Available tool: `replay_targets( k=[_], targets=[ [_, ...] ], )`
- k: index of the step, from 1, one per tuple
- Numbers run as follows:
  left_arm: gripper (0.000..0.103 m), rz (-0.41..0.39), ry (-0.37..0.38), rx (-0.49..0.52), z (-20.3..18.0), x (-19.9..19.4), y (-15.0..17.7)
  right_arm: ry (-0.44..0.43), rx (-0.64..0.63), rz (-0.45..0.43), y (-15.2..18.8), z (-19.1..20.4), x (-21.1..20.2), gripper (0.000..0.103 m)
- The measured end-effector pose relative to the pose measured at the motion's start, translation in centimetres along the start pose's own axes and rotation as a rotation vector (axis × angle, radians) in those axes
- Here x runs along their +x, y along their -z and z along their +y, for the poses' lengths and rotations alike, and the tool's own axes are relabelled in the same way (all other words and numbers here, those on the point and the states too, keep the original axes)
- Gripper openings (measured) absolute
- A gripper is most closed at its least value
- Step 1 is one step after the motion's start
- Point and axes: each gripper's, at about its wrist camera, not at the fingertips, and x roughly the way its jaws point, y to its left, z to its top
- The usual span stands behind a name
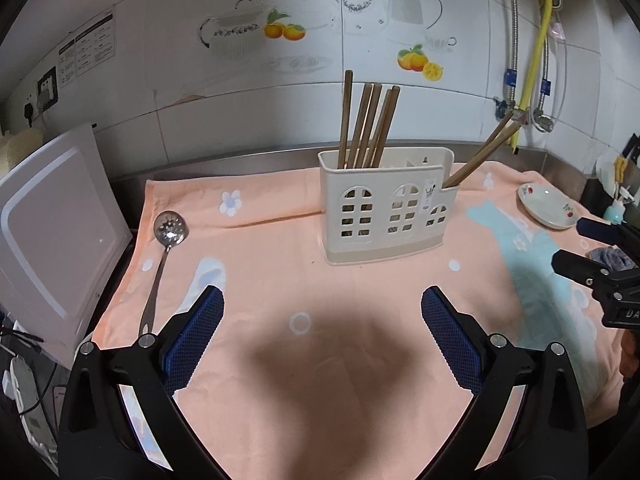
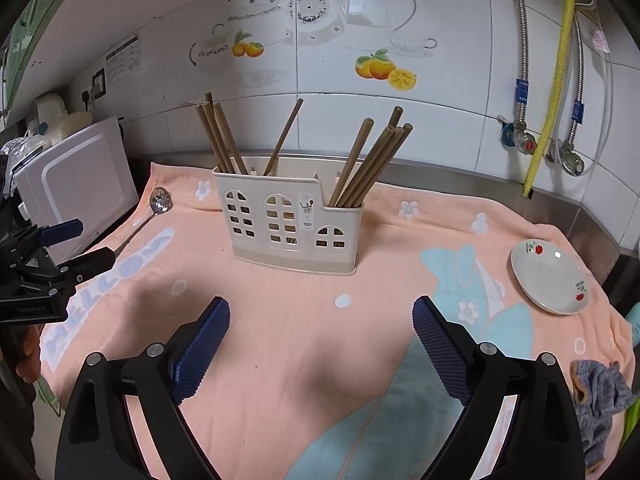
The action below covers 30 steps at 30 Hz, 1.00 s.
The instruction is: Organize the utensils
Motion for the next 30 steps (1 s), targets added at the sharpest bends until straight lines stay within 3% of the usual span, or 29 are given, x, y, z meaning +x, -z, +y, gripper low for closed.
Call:
replay_targets(
  k=[30],
  targets=[
    [0.098, 0.062, -0.004, -0.005, -0.4, 0.7, 1.5, 0.012, 0.020, 0.033, 1.1, -0.7, 0.6, 0.093]
  ],
)
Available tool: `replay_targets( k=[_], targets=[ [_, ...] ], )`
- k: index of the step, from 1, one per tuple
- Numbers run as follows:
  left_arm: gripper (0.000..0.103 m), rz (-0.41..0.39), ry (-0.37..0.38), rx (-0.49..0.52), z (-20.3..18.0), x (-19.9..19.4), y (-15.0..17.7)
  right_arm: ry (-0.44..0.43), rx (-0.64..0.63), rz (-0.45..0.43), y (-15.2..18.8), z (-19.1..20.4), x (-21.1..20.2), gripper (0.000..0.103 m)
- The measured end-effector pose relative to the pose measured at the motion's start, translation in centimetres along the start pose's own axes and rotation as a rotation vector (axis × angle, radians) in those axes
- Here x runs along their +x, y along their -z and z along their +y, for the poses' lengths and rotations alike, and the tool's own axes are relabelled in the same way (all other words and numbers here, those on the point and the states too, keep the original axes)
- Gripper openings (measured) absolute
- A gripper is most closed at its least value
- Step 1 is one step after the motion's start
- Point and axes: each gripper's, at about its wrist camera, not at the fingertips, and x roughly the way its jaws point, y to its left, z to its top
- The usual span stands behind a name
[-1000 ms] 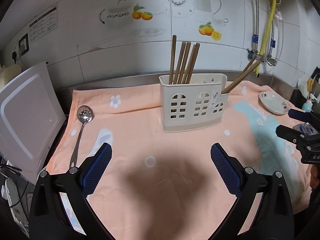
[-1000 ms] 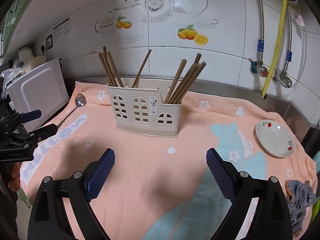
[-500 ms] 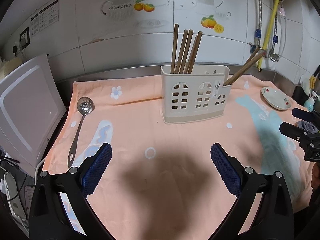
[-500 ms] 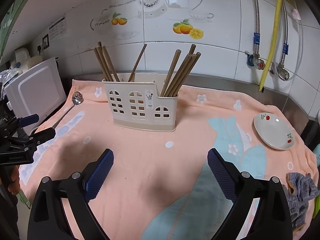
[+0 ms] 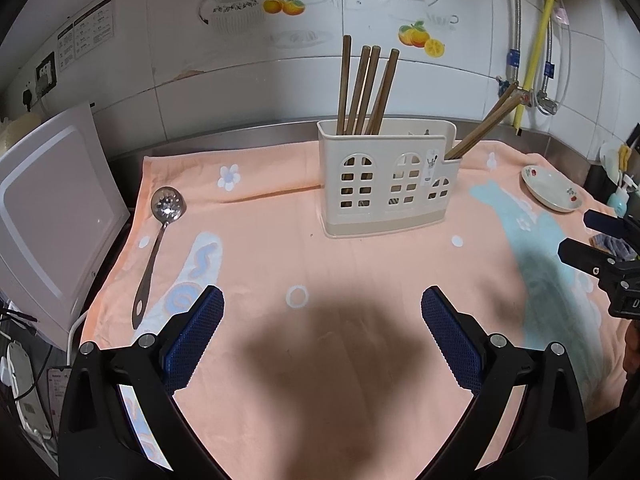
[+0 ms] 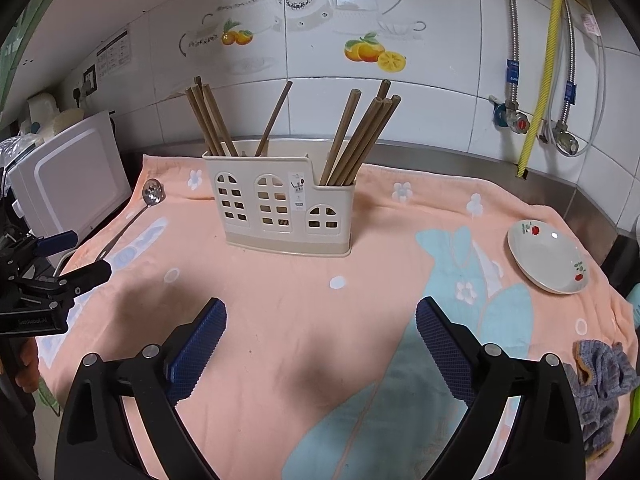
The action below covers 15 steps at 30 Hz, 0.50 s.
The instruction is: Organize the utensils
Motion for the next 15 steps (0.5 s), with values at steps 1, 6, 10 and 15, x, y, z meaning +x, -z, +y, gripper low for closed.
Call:
replay_targets(
  k=[1, 6, 10, 15],
  targets=[
    [0.098, 0.001, -0.001, -0.001, -0.01, 0.02, 0.03, 0.001, -0.001, 0.000, -0.01, -0.01, 0.01, 0.093],
    [0.098, 0.007, -0.001, 0.000, 0.02, 0.14, 0.11, 0.000, -0.001, 0.000, 0.03, -0.01, 0.00, 0.093],
    [0.098, 0.008, -0.002, 0.001, -0.01, 0.18, 0.14, 0.001, 0.000, 0.000, 0.00, 0.00, 0.01, 0.093],
    [0.098, 0.009, -0.002, 0.005, -0.16, 0.21, 0.22, 0.001, 0.000, 0.003, 0.13, 0.02, 0.15, 0.093]
  ],
)
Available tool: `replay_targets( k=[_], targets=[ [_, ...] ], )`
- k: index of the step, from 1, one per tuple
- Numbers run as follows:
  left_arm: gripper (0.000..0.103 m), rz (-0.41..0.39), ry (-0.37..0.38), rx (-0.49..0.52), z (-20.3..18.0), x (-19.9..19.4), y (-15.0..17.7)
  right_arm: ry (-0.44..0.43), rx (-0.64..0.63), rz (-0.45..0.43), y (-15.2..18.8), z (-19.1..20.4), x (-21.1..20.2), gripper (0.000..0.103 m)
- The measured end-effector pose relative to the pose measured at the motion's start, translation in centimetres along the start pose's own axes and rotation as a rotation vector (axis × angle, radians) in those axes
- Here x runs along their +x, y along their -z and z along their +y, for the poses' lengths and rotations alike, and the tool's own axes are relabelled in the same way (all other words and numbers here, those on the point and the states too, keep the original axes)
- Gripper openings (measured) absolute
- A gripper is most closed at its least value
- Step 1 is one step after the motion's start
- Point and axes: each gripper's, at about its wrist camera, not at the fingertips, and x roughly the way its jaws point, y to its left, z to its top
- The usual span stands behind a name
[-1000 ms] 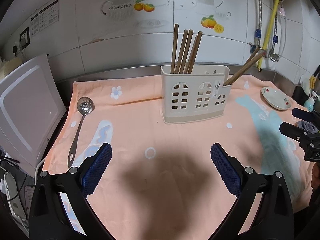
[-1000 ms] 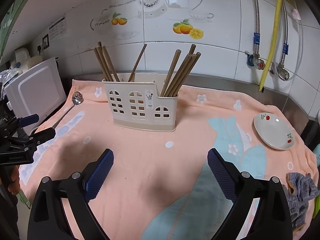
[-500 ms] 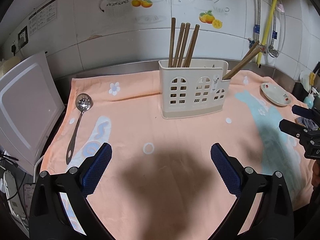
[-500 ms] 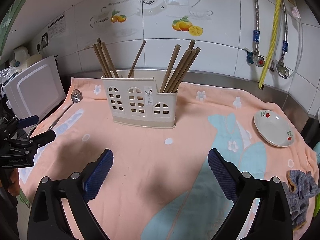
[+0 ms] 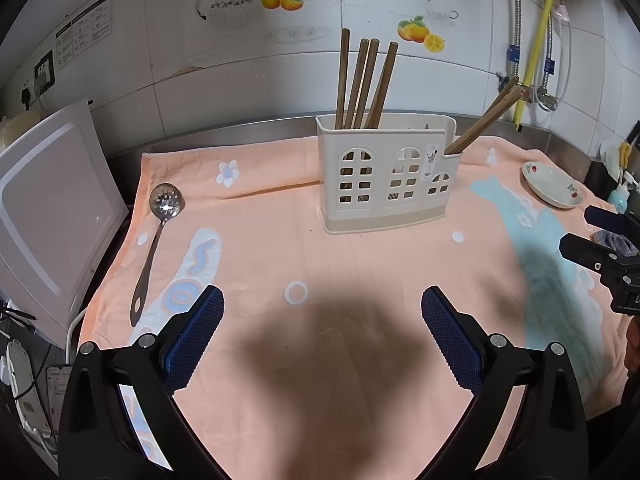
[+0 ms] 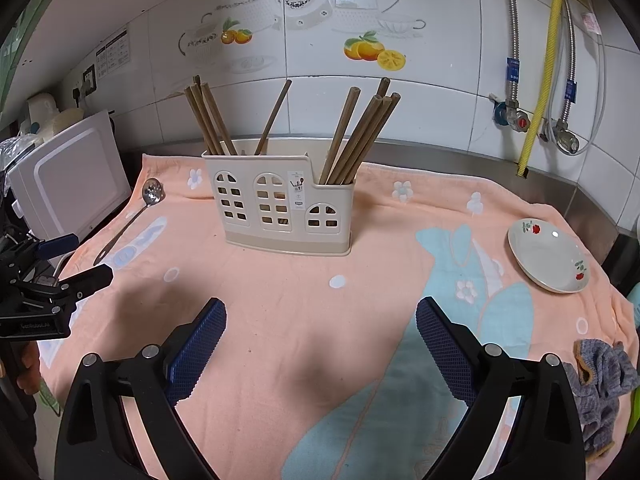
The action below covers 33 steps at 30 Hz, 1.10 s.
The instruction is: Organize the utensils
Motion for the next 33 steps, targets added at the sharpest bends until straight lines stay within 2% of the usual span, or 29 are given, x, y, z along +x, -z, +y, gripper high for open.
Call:
replay_targets(
  k=[33],
  targets=[
    [0.098, 0.008, 0.003, 0.002, -0.19, 0.25, 0.44, -0.001, 0.007, 0.008, 0.34, -0.19, -0.06, 0.093]
  ],
)
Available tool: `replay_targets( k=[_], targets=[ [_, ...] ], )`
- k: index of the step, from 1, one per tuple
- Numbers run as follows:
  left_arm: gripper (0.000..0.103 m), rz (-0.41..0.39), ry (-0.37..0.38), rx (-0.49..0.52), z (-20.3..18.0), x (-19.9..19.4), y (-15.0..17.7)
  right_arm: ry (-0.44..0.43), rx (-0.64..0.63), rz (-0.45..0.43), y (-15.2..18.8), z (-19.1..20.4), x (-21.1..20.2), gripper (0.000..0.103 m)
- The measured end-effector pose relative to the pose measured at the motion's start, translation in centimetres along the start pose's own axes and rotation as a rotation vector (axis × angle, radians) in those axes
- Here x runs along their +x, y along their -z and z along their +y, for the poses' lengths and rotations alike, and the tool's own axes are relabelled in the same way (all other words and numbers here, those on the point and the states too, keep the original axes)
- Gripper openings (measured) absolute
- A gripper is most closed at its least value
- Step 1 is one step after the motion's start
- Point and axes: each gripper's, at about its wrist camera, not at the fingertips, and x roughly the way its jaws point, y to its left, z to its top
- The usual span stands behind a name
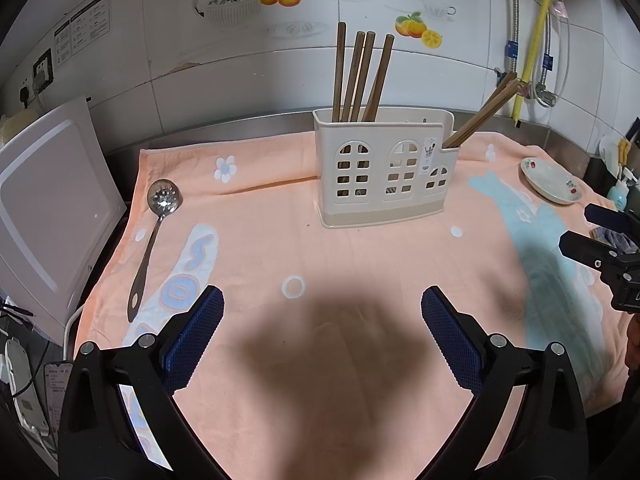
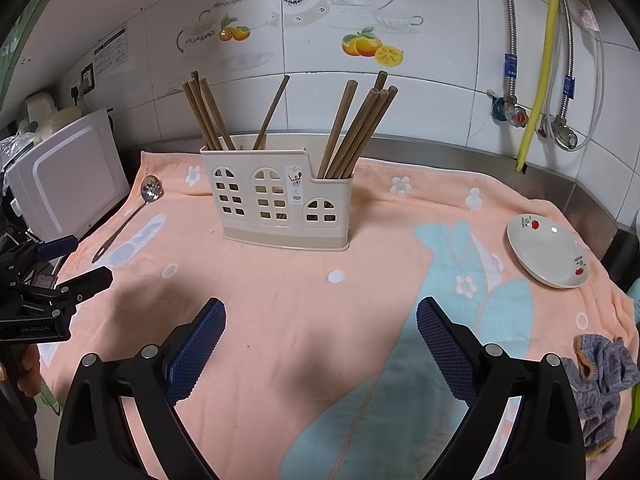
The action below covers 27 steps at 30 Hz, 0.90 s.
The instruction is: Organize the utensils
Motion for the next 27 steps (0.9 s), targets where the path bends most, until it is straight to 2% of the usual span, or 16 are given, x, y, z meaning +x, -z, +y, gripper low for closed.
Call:
replay_targets(
  k=[27],
  targets=[
    [0.098, -0.013, 0.005, 0.000, 0.06, -0.38, -0.13, 0.000, 0.003, 0.007, 0.15, -0.01, 0.16, 0.093]
  ],
)
